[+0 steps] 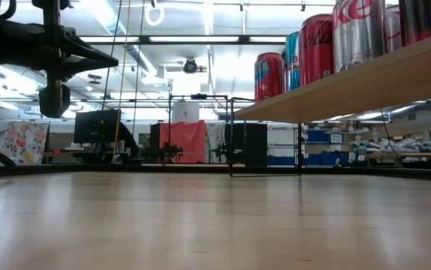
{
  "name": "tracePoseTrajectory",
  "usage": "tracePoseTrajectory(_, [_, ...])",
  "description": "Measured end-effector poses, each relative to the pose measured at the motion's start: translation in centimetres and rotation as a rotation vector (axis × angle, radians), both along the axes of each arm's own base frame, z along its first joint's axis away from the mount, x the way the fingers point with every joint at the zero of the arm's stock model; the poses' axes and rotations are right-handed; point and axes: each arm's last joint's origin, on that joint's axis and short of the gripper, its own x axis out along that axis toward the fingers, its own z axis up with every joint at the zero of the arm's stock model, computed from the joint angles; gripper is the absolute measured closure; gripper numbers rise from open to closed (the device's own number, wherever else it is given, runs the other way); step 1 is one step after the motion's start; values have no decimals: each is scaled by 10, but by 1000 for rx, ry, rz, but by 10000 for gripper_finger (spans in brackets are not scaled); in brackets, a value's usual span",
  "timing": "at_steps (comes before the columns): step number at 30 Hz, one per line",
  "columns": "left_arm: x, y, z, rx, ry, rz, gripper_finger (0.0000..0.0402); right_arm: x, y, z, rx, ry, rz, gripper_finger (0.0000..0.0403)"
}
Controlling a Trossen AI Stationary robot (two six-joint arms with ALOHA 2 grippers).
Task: Place canned beverage on shelf
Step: Return to Home Position
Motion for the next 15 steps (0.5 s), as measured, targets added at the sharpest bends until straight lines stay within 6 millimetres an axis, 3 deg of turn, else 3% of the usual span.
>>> tracePoseTrajectory(15, [1, -3, -2, -9, 14, -97, 392, 2, 0, 1, 22, 38, -10, 388])
